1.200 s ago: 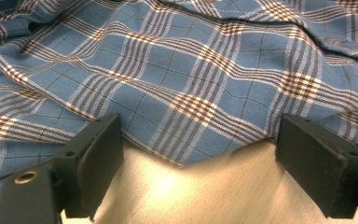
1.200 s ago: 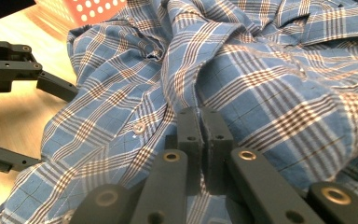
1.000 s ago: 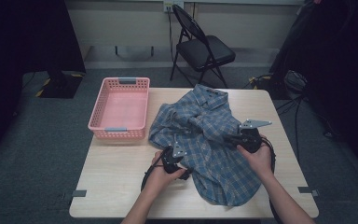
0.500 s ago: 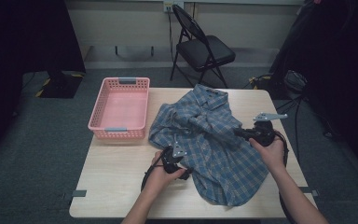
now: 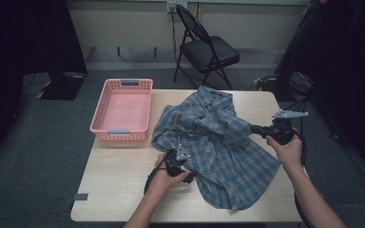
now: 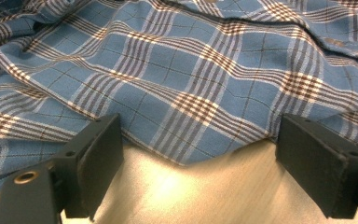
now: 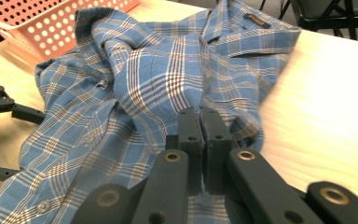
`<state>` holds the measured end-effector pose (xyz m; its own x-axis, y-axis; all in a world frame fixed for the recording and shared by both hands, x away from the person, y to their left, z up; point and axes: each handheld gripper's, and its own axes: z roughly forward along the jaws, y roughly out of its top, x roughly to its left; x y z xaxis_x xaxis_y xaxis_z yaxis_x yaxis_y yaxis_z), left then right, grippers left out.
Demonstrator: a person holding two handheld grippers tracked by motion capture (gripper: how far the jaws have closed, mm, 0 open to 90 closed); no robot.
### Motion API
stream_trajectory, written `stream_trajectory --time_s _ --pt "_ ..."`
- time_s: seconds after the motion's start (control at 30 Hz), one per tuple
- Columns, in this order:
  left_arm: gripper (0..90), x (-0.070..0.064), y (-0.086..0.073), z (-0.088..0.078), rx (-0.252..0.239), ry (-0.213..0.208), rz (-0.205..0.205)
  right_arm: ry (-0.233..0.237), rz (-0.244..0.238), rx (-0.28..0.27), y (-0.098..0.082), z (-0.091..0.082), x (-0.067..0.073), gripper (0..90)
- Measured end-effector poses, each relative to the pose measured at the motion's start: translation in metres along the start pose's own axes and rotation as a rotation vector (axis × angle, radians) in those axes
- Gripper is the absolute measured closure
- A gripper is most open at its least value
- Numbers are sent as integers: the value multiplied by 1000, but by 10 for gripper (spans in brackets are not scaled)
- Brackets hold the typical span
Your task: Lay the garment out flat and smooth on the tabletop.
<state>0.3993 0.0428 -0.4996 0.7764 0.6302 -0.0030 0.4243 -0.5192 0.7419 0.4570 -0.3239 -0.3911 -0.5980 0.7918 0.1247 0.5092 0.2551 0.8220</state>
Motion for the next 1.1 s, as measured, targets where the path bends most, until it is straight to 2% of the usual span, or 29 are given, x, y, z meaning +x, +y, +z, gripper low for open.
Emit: stream_trajectory --time_s 0.5,1.1 --pt "144 0 0 0 0 0 0 -76 59 -12 0 -26 -35 884" --pt "144 0 0 0 1 0 0 -126 20 5 16 -37 -41 884"
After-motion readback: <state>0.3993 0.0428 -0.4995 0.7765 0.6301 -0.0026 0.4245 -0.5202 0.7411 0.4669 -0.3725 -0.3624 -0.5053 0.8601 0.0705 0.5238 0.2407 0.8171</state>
